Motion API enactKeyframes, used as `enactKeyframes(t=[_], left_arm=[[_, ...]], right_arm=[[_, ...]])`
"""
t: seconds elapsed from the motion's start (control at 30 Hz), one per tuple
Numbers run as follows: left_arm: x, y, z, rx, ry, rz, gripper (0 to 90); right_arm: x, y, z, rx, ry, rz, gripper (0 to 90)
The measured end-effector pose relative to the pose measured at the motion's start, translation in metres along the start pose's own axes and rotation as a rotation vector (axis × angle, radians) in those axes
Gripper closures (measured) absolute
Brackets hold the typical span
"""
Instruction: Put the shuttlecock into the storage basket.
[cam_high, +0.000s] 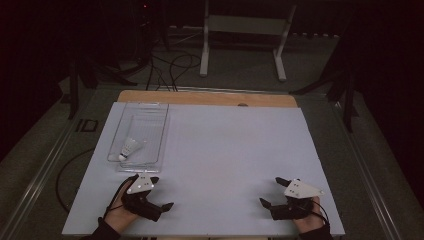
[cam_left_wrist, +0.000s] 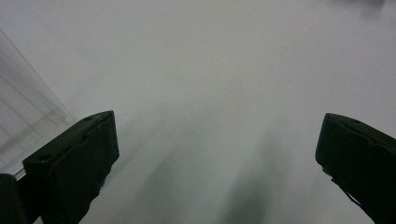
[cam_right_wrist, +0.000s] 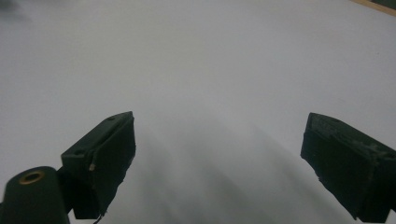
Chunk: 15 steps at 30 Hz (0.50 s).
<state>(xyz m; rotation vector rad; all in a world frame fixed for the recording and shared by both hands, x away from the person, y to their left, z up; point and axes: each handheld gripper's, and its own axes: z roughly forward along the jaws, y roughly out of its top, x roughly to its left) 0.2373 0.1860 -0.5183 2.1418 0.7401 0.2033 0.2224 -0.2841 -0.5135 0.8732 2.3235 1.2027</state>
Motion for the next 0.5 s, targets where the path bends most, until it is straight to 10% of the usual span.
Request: enactKeyframes(t=[0.5], left_arm=[[-0.0024, -0.0007, 0.0041, -0.001, 0.000, 0.018, 0.1]], right_arm=[[-0.0004, -0.0008, 0.0006, 0.005, 0.002, 0.006, 10.0]])
